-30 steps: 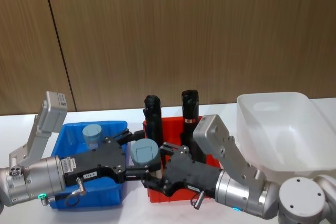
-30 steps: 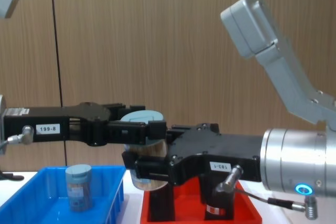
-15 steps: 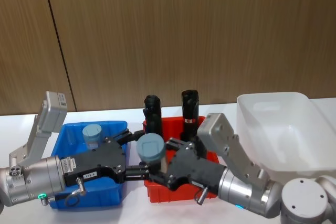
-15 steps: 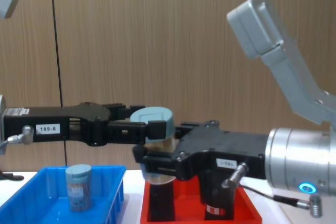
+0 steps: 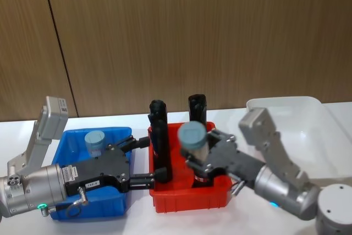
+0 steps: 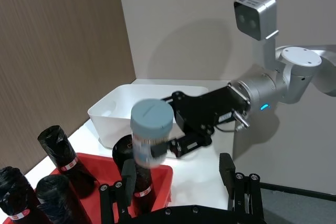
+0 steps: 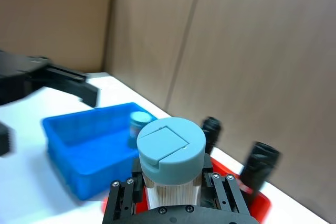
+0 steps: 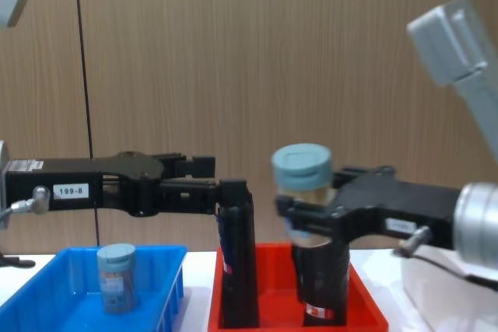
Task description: Pick the cotton swabs from the blue box and place them into the white box.
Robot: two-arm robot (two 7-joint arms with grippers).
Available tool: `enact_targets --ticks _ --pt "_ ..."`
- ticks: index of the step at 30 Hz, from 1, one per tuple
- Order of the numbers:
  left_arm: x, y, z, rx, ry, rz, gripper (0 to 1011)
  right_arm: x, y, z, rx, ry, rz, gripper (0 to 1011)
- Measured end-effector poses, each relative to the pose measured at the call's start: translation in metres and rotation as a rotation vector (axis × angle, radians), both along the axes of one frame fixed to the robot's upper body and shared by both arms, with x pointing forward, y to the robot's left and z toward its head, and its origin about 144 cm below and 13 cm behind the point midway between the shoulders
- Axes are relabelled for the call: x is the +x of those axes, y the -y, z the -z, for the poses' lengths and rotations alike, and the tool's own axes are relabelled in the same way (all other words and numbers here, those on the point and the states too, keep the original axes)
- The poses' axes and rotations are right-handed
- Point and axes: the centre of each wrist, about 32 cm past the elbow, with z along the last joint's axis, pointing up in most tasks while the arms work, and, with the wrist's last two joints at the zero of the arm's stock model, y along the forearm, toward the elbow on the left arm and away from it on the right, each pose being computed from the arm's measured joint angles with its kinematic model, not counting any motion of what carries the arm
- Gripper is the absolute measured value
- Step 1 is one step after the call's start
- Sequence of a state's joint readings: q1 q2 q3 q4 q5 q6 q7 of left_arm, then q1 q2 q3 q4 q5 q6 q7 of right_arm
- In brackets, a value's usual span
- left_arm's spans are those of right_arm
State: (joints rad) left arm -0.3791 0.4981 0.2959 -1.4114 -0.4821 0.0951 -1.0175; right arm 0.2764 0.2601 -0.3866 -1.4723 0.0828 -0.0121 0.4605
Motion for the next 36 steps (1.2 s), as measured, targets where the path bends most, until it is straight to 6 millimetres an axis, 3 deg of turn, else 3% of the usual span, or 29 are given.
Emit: enact_targets --ticks 21,36 --pt "0.0 0.0 0.0 0.0 0.0 0.0 1004 0.006 0.093 -0.01 0.002 0.041 0.322 622" --pt "0.0 0.0 0.0 0.0 0.0 0.0 1004 0.014 0.129 -0.004 -0.005 -0.049 0.418 622"
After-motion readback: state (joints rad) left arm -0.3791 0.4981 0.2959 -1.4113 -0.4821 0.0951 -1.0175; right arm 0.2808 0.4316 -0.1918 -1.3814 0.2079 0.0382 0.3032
